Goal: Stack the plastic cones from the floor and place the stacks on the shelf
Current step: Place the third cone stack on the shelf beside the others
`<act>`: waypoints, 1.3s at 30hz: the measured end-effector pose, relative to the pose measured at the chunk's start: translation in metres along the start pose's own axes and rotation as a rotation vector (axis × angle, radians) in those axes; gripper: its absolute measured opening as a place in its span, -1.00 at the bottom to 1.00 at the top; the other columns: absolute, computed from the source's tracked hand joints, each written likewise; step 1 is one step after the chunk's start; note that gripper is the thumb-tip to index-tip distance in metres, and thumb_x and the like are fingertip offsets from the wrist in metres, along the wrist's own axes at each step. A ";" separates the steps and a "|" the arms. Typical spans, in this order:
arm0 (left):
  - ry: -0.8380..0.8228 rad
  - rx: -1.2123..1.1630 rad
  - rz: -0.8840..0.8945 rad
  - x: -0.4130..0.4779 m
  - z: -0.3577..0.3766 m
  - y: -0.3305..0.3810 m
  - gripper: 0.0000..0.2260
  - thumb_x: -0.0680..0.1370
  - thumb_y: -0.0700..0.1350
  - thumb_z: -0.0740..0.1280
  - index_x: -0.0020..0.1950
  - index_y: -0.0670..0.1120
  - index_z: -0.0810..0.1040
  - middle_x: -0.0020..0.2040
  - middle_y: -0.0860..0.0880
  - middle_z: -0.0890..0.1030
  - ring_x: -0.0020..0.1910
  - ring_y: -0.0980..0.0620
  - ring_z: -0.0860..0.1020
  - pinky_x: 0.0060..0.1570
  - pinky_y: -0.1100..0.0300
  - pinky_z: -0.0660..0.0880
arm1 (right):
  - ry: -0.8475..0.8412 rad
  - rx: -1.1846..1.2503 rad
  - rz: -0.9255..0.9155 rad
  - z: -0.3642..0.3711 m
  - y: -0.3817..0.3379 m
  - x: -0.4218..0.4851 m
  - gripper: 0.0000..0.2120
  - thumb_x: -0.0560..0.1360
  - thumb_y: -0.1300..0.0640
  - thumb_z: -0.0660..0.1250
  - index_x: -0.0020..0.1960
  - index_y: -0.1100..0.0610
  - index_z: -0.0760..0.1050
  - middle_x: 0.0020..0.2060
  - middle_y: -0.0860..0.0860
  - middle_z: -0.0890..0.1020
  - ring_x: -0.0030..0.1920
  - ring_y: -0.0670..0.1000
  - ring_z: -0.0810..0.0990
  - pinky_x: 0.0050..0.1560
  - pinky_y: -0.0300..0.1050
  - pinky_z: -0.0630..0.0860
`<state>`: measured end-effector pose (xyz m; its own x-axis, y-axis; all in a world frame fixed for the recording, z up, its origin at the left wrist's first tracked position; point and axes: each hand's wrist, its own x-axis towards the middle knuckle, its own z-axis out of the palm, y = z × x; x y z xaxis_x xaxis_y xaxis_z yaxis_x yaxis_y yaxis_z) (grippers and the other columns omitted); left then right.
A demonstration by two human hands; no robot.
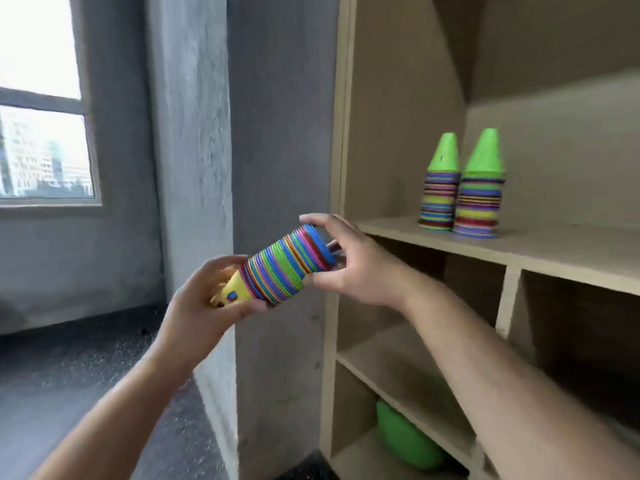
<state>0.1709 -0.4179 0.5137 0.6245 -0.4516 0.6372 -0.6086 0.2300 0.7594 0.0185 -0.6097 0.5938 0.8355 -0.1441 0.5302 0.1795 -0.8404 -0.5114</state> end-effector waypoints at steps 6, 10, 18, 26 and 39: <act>-0.171 -0.153 0.029 0.078 0.035 0.082 -0.18 0.02 0.21 0.71 0.27 0.18 0.62 0.09 -0.03 0.75 0.01 -0.03 0.72 0.14 0.05 0.60 | 0.267 -0.037 0.035 -0.085 0.012 -0.021 -0.34 0.46 -0.01 0.53 0.44 -0.18 0.27 0.32 -0.14 0.41 0.18 -0.24 0.49 0.03 -0.53 0.39; -0.154 -0.301 0.055 0.123 0.090 0.116 -0.14 0.02 0.21 0.76 0.28 0.14 0.58 -0.07 -0.02 0.73 -0.04 -0.02 0.73 0.00 0.16 0.66 | 0.469 -0.003 0.072 -0.117 0.031 -0.033 -0.34 0.46 -0.03 0.52 0.45 -0.16 0.27 0.31 -0.15 0.42 0.22 -0.18 0.50 0.20 -0.30 0.48; -0.301 -0.356 0.070 0.183 0.238 0.168 -0.27 0.27 0.08 0.71 0.34 0.00 0.47 0.13 -0.08 0.71 0.06 -0.05 0.74 0.14 -0.12 0.67 | 0.798 -0.318 0.423 -0.142 0.079 -0.056 -0.33 0.45 -0.38 0.27 0.48 -0.26 0.15 0.18 -0.15 0.59 0.23 0.08 0.49 0.22 0.09 0.51; -0.439 -0.143 0.100 0.173 0.338 0.158 -0.56 0.50 0.09 0.57 0.27 0.04 0.48 0.04 0.02 0.69 -0.12 0.23 0.68 -0.12 0.29 0.59 | 0.736 -0.622 0.848 -0.162 0.096 -0.063 -0.23 0.57 -0.29 0.23 0.60 -0.06 -0.06 0.24 0.08 0.55 0.34 0.16 0.39 0.28 0.10 0.41; -0.368 0.036 0.376 0.143 0.316 0.107 -0.68 0.66 -0.13 0.37 0.41 0.02 0.53 0.25 0.15 0.59 0.27 0.25 0.52 0.28 0.22 0.50 | 0.987 -0.752 0.624 -0.154 0.091 -0.060 -0.32 0.50 -0.01 0.36 0.56 -0.05 0.17 0.35 0.10 0.42 0.29 0.17 0.42 0.17 0.06 0.42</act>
<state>0.0408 -0.7300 0.6449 0.1509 -0.6178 0.7717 -0.7778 0.4075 0.4784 -0.0959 -0.7578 0.6198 -0.0915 -0.6363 0.7660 -0.6663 -0.5325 -0.5220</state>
